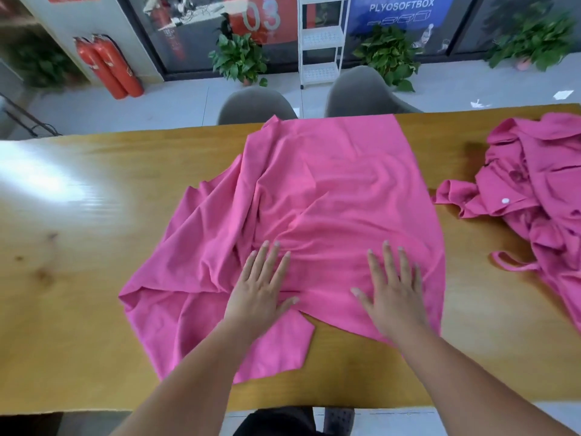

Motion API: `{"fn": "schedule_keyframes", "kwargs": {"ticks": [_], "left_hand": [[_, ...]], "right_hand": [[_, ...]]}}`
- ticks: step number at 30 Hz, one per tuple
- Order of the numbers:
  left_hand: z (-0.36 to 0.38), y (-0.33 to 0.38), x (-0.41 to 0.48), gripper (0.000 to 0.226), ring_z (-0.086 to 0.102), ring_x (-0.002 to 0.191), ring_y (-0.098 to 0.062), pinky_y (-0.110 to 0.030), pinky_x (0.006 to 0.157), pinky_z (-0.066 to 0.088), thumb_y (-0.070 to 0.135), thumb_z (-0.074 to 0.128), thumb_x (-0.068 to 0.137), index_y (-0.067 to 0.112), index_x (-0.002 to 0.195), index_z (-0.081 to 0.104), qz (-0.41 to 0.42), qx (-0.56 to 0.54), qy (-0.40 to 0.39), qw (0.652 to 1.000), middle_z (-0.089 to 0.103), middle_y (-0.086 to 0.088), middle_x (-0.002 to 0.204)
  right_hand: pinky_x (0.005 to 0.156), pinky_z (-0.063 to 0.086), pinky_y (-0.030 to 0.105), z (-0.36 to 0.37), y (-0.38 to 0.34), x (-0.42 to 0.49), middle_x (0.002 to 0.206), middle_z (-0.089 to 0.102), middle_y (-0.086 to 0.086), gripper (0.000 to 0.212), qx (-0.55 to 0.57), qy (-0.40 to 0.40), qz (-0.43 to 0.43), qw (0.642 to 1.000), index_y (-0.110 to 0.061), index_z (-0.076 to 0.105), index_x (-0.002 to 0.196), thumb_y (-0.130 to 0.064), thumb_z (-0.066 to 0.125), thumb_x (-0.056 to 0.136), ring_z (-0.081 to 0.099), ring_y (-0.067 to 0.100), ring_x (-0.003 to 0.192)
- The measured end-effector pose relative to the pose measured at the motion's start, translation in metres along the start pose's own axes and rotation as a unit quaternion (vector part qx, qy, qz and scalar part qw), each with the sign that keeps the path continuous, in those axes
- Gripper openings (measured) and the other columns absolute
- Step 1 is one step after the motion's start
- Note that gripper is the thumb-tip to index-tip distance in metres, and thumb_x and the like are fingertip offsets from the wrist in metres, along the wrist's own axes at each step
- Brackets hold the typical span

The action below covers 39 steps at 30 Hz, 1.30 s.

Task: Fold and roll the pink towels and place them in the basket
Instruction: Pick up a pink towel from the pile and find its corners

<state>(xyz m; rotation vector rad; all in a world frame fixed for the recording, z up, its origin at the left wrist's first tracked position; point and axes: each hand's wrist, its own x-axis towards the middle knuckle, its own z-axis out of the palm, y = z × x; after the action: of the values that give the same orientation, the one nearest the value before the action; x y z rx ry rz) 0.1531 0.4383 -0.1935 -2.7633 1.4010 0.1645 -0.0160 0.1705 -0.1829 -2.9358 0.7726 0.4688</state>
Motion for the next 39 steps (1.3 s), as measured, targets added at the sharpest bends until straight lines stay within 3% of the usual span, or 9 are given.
{"fn": "schedule_keyframes", "kwargs": {"ticks": [6,10,15,19,22,25,31,35,39], "left_hand": [[0.030,0.028,-0.082,0.086,-0.001,0.163,-0.034,-0.054,0.130,0.016,0.070,0.032,0.105,0.018,0.169,0.009,-0.098,-0.012,-0.023,0.995,-0.002,-0.015,0.176],[0.019,-0.012,-0.112,0.087,0.002,0.163,-0.034,-0.065,0.124,0.024,0.074,0.026,0.103,0.020,0.170,0.011,-0.044,0.039,-0.049,0.997,-0.003,-0.013,0.177],[0.014,-0.073,-0.137,0.093,0.011,0.162,-0.037,-0.071,0.118,0.031,0.078,0.028,0.098,0.031,0.167,-0.014,-0.100,0.050,-0.117,0.987,0.001,-0.003,0.177],[-0.007,-0.075,-0.137,0.114,-0.015,0.159,-0.037,-0.069,0.126,0.011,0.040,0.061,0.098,0.034,0.156,-0.037,-0.181,0.064,-0.109,0.975,-0.012,-0.007,0.175],[-0.029,-0.017,-0.114,0.112,-0.027,0.158,-0.036,-0.067,0.127,0.004,0.043,0.061,0.092,0.030,0.163,-0.025,-0.147,0.039,-0.058,0.987,-0.027,-0.011,0.172],[-0.029,0.035,-0.088,0.110,-0.013,0.161,-0.037,-0.069,0.124,0.016,0.060,0.059,0.090,0.035,0.166,-0.016,-0.119,-0.009,-0.045,0.992,-0.020,-0.006,0.175],[-0.008,0.020,-0.078,0.088,0.003,0.162,-0.028,-0.065,0.123,0.022,0.064,0.043,0.102,0.034,0.168,-0.008,-0.173,-0.011,-0.095,0.980,-0.012,-0.003,0.177],[-0.004,-0.016,-0.087,0.076,-0.006,0.163,-0.027,-0.058,0.130,0.008,0.058,0.027,0.109,0.024,0.168,-0.005,-0.178,0.033,-0.060,0.982,-0.012,0.003,0.175],[-0.006,-0.036,-0.083,0.083,-0.006,0.163,-0.028,-0.055,0.130,0.015,0.032,0.055,0.104,0.021,0.170,0.006,-0.170,0.010,0.005,0.985,-0.002,0.002,0.177]], "right_hand": [[0.128,0.000,0.063,0.036,0.007,-0.047,0.172,-0.030,0.005,0.094,-0.005,-0.025,-0.025,0.999,-0.034,-0.019,0.164,-0.090,0.002,0.091,-0.025,0.032,0.159],[0.129,0.004,0.061,0.029,0.048,-0.039,0.174,-0.023,0.003,0.100,-0.015,-0.030,-0.029,0.999,-0.036,-0.016,0.165,-0.094,-0.002,0.085,-0.016,0.031,0.161],[0.127,0.012,0.061,0.023,0.087,-0.039,0.173,-0.024,0.000,0.099,-0.031,-0.068,-0.003,0.997,-0.040,-0.017,0.164,-0.094,0.004,0.082,-0.012,0.032,0.161],[0.126,0.013,0.065,0.009,0.071,-0.047,0.175,-0.017,0.005,0.091,-0.026,-0.062,0.010,0.998,-0.033,-0.003,0.167,-0.079,0.029,0.096,-0.008,0.037,0.161],[0.127,0.010,0.064,0.000,0.021,-0.058,0.173,-0.023,0.004,0.083,-0.011,-0.020,-0.072,0.997,-0.034,-0.005,0.167,-0.067,0.036,0.102,-0.013,0.036,0.161],[0.126,0.008,0.067,0.004,-0.030,-0.066,0.171,-0.031,-0.001,0.081,-0.003,-0.056,-0.158,0.986,-0.045,-0.015,0.163,-0.072,0.030,0.101,-0.018,0.034,0.160],[0.124,0.010,0.072,0.014,-0.033,-0.069,0.171,-0.029,-0.008,0.074,-0.029,-0.076,-0.152,0.985,-0.050,-0.018,0.160,-0.076,0.016,0.100,-0.018,0.032,0.160],[0.123,0.017,0.070,0.003,-0.028,-0.061,0.176,-0.005,-0.007,0.069,-0.028,-0.058,-0.107,0.992,-0.050,0.006,0.163,-0.076,0.016,0.100,0.003,0.034,0.162],[0.118,0.018,0.072,-0.018,-0.061,-0.052,0.158,0.044,0.007,0.070,-0.122,-0.035,-0.080,0.989,-0.035,0.039,0.151,-0.079,0.028,0.098,0.028,0.040,0.152]]}}
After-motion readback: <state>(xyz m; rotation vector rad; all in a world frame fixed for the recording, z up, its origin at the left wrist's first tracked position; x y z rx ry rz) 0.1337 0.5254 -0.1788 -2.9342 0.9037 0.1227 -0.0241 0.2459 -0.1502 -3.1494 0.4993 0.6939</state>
